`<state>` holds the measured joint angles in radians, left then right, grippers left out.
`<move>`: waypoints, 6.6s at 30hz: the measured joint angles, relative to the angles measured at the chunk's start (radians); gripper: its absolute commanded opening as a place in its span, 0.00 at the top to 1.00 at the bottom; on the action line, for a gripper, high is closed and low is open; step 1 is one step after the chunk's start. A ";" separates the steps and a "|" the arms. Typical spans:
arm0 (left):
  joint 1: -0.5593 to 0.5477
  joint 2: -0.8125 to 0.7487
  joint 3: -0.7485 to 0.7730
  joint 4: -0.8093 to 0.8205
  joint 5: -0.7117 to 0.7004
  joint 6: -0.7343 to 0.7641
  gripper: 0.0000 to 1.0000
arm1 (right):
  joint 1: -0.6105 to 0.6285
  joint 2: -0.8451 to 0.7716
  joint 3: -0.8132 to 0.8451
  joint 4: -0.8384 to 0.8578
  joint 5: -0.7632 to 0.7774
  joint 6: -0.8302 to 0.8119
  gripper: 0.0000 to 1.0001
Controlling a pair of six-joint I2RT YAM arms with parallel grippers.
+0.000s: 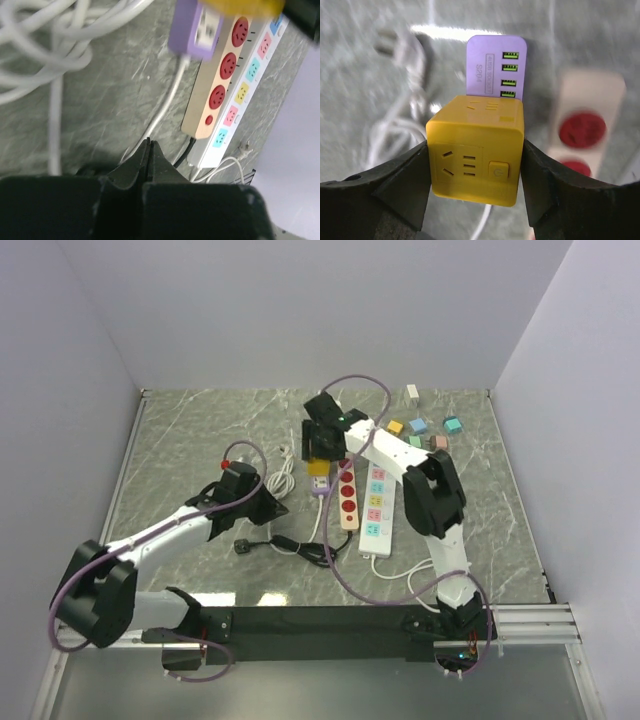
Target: Pull the plug off the socket
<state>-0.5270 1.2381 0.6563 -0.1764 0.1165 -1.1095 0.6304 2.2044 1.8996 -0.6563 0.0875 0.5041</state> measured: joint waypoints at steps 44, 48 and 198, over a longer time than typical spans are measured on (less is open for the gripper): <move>-0.047 0.633 0.149 0.617 0.245 -0.126 1.00 | 0.001 -0.055 0.006 -0.328 -0.074 0.180 1.00; -0.048 0.648 0.163 0.634 0.253 -0.125 1.00 | -0.023 -0.053 0.031 -0.361 -0.116 0.160 1.00; -0.052 0.253 0.401 -0.076 0.013 0.148 0.01 | -0.622 -0.502 -0.278 0.000 -0.274 0.100 0.05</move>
<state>-0.5793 1.4906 1.0576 -0.2523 0.1299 -0.9619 0.0086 1.7020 1.6211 -0.6567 -0.1864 0.6044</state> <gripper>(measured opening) 0.990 0.951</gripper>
